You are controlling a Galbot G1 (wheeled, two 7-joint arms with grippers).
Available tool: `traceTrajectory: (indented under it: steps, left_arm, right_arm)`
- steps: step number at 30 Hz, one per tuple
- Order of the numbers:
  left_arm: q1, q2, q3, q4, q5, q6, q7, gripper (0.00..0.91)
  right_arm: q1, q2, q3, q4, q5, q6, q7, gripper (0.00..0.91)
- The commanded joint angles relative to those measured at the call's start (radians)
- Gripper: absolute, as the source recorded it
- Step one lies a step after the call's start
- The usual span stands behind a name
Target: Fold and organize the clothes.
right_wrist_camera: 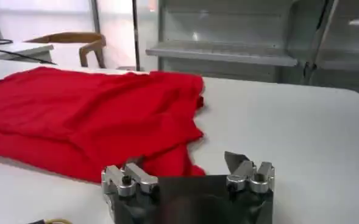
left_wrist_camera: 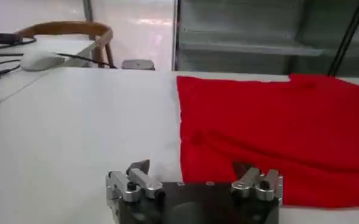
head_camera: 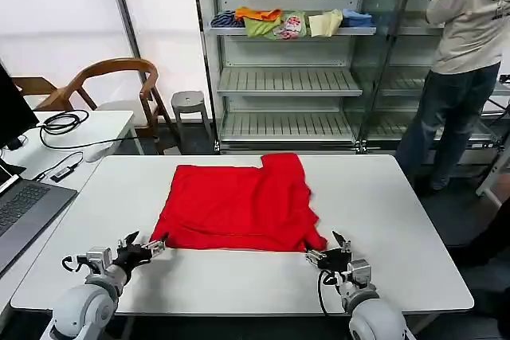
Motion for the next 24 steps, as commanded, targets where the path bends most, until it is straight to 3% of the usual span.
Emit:
traceTrajectory:
  steps: [1, 24]
  left_arm:
    - [-0.001, 0.0, 0.005, 0.021, 0.01, 0.011, 0.0, 0.01]
    - [0.012, -0.009, 0.021, 0.024, 0.014, 0.01, 0.027, 0.02]
  right_arm:
    - [-0.001, 0.001, -0.001, -0.008, 0.016, -0.005, 0.008, 0.0]
    - [0.008, -0.006, -0.008, -0.019, 0.037, -0.014, 0.002, 0.0]
